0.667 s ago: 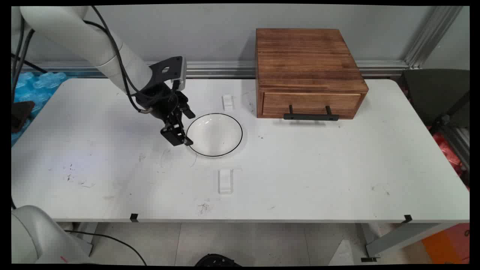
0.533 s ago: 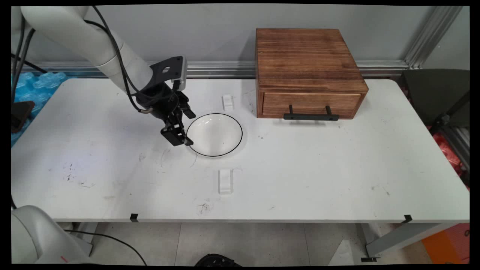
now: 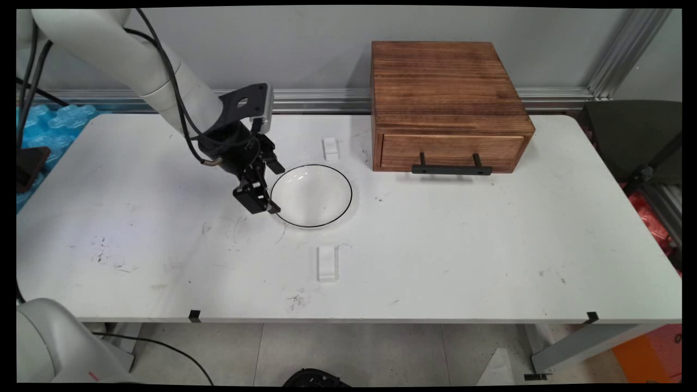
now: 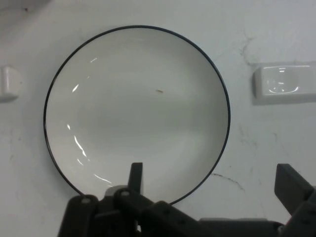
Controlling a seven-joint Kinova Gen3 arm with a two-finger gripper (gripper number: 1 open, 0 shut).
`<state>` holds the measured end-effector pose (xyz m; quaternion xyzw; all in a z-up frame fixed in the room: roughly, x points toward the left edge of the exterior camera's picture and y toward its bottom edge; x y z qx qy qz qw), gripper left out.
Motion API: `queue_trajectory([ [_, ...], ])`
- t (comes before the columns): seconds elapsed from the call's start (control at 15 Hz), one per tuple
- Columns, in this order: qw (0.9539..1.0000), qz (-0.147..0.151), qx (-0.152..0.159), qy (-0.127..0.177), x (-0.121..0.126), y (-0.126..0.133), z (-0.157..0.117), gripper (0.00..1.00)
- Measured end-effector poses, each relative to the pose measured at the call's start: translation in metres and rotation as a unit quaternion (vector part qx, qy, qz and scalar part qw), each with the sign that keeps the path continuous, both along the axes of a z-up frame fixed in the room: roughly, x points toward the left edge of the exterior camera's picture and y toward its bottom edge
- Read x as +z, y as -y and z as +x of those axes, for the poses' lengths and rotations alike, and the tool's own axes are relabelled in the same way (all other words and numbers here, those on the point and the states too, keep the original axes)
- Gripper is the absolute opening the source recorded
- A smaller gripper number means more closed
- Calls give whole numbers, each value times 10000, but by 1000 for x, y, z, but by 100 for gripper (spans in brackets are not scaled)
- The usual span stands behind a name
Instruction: Open the drawer
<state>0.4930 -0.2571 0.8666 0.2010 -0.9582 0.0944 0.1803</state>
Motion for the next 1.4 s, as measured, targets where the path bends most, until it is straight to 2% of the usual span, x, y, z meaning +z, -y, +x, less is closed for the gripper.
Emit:
queue_trajectory([
  [0.47,10000,10,-33,-34,6,5,-12,100],
  [0.93,9999,75,106,-52,14,20,-29,100],
  [1.2,9999,76,93,-90,20,35,-48,100],
  [1.4,9999,27,22,-155,28,53,-71,100],
])
